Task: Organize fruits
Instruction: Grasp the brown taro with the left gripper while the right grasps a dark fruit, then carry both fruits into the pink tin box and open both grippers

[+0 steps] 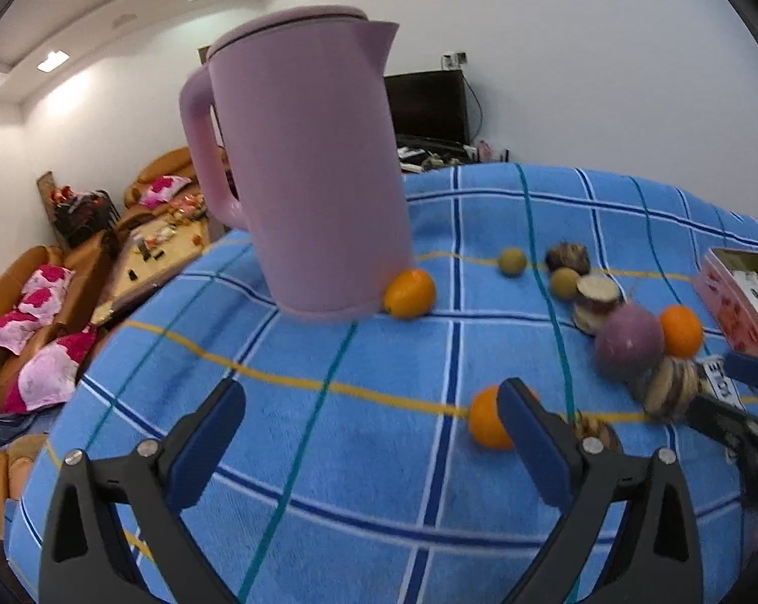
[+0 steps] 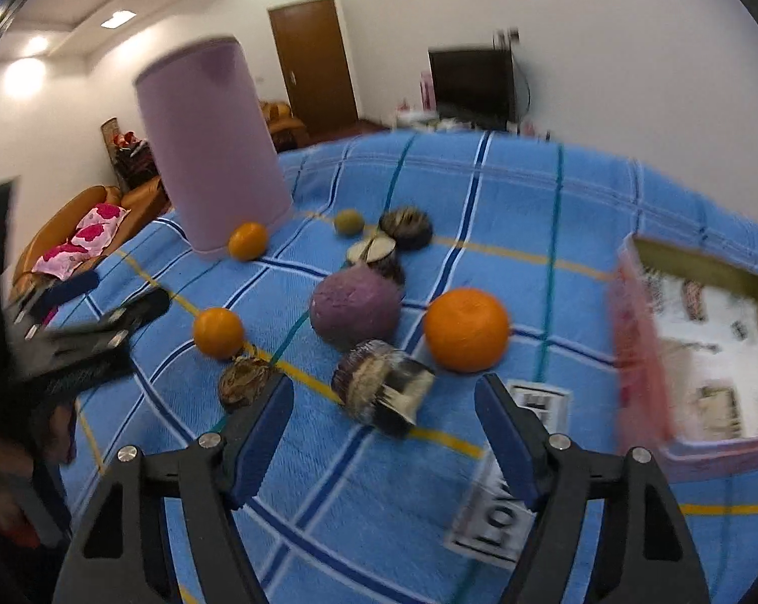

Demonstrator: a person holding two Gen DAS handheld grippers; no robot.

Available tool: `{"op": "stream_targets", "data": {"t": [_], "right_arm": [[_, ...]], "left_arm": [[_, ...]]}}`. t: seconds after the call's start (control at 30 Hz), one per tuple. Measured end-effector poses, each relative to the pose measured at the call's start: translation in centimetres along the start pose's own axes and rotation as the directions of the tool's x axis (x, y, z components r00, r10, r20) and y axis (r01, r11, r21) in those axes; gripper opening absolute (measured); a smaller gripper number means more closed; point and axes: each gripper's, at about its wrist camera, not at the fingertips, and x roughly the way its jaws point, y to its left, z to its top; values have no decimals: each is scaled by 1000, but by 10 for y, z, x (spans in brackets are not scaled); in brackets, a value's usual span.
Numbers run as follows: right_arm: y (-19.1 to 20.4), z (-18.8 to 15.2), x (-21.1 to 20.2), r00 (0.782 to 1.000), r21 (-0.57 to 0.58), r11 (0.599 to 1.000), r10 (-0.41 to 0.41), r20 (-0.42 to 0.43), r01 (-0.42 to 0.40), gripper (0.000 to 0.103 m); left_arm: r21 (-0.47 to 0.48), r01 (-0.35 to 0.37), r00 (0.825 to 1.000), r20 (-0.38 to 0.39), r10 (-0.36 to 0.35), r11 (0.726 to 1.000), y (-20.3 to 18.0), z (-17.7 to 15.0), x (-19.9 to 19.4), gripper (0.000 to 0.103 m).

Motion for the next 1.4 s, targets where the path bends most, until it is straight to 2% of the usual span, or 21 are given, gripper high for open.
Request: {"op": "stream_targets", "data": {"t": [0.17,0.23,0.27,0.3,0.4,0.53,0.6,0.67,0.73,0.87,1.1,1.2,1.4], "right_arm": [[3,7,40,993,32,999,9,-116,-5,76],[7,7,40,994,-5,1000,-19,-110,19,67],[9,6,40,993,-16,1000,-27,-113,26,55],[9,5,38,993,-27,999,-46,-109,43,53],[3,2,27,993,-34,999,-24,-116,21,53],[-11,-4,4,998,-21,999,-27,-49,26,53],[-20,-6,-12,999,-14,999,-36,-6,36,53],[-26,-8,-24,998,-25,998,-54,32,54,53],[-32,-11,-32,996,-33,997,-71,57,73,53],[-43,-15,-40,996,-8,998,-54,65,55,53],[-44,-15,-52,994,-2,999,-32,103,32,53],[-44,-13,-60,990,-10,999,-48,135,50,53],[-67,-5,-85,968,23,995,-100,231,97,53]], "left_arm": [[41,113,993,-29,-112,993,-11,-5,-14,98],[82,152,988,-34,-150,985,-26,-7,-20,98],[94,161,987,-33,-158,983,-30,-7,-21,98],[110,176,984,-38,-173,978,-37,-7,-23,95],[102,207,977,-69,-200,973,-48,-8,-22,91],[86,262,961,-111,-252,961,-63,-12,-19,76],[99,285,953,-136,-271,953,-74,-15,-16,63],[111,296,947,-163,-277,949,-85,-17,-10,61],[113,294,944,-189,-270,949,-95,-17,-1,56],[91,262,943,-238,-234,961,-101,-17,19,46],[69,247,953,-195,-230,966,-98,-20,17,42],[41,256,951,-188,-244,966,-96,-19,13,42],[49,313,948,-76,-309,948,-110,2,-17,42]]}}
